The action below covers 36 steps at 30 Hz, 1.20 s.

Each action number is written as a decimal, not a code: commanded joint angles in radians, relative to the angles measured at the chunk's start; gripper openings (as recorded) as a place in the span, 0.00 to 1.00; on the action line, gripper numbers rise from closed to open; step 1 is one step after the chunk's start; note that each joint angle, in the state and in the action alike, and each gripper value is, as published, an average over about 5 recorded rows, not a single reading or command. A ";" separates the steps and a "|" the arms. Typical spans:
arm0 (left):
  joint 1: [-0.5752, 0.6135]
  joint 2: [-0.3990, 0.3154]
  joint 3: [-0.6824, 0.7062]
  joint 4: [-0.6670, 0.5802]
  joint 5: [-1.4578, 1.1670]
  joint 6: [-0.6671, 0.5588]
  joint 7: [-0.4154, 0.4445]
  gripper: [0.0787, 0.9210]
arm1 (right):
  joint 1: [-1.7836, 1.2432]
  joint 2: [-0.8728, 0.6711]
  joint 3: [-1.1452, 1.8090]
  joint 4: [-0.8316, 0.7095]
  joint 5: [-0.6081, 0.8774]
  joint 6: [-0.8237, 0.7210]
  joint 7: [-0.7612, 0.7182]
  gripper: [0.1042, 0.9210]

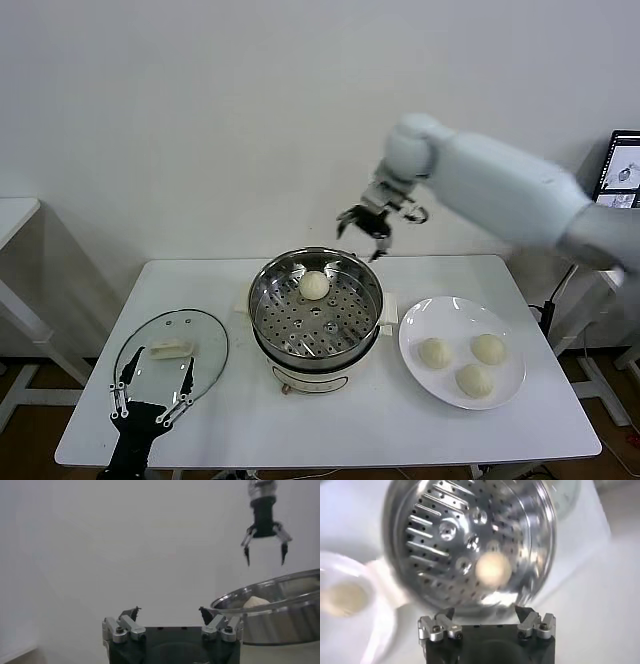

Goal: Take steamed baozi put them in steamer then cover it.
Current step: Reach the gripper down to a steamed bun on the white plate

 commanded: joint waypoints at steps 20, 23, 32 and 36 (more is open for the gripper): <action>0.016 -0.011 -0.003 0.001 0.014 -0.006 -0.005 0.88 | -0.256 -0.254 -0.199 0.096 0.159 -0.322 0.186 0.88; 0.017 -0.012 -0.006 0.003 0.014 -0.007 -0.006 0.88 | -0.271 -0.240 -0.191 0.088 0.150 -0.322 0.201 0.88; 0.015 -0.015 -0.010 0.009 0.014 -0.009 -0.007 0.88 | -0.302 -0.188 -0.171 0.061 0.141 -0.329 0.272 0.88; 0.014 -0.015 -0.014 0.012 0.013 -0.010 -0.008 0.88 | -0.303 -0.168 -0.172 0.052 0.125 -0.328 0.286 0.88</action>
